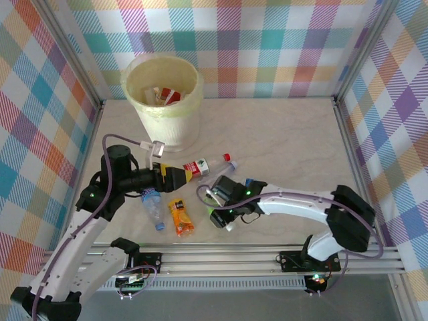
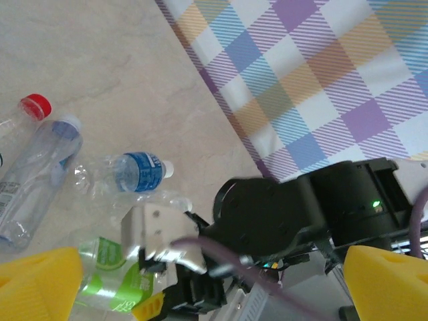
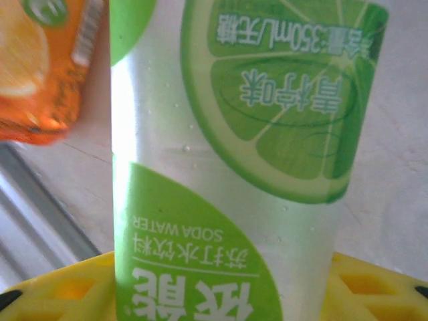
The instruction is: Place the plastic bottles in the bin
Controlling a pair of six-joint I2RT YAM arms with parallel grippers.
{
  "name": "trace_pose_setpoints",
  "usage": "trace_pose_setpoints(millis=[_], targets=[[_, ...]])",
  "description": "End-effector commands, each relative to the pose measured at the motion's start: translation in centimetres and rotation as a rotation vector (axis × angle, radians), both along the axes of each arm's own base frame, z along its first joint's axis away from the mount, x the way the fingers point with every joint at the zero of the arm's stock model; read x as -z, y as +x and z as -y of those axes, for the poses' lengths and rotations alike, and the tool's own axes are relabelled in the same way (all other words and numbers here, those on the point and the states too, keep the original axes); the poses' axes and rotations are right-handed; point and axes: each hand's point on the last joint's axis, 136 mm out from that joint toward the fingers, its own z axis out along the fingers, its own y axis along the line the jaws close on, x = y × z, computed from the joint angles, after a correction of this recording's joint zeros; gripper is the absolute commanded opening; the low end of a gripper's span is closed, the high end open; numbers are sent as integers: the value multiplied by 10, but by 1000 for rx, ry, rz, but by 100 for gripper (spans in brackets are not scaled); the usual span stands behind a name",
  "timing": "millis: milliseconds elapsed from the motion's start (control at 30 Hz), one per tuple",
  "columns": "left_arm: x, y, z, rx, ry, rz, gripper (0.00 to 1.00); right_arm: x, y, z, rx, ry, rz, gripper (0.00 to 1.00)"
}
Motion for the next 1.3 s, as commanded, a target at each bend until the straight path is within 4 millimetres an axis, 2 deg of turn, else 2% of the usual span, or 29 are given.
trace_pose_setpoints(millis=[0, 133, 300, 533, 633, 767, 933, 1267], targets=[[-12, 0, 5, -3, -57, 27, 100, -36, 5, -12, 78, 211, -68, 56], [-9, 1, 9, -2, -82, 3, 100, -78, 20, -11, 151, 412, -125, 55], [-16, 4, 17, 3, -143, 7, 100, -129, 34, -12, 181, 658, -192, 55], [-19, 9, 37, 25, -219, -46, 100, -195, 44, -14, 147, 911, -230, 55], [-22, 13, 44, 23, -258, -77, 99, -219, 42, -18, 100, 997, -248, 56], [-24, 23, 47, -4, -301, -118, 96, -240, 34, -20, 39, 1065, -268, 56], [-43, 25, 52, 19, -387, -129, 95, -255, 24, -22, -30, 1128, -316, 56], [-72, 24, 56, 59, -494, -138, 89, -258, 17, -22, -79, 1155, -356, 57]])
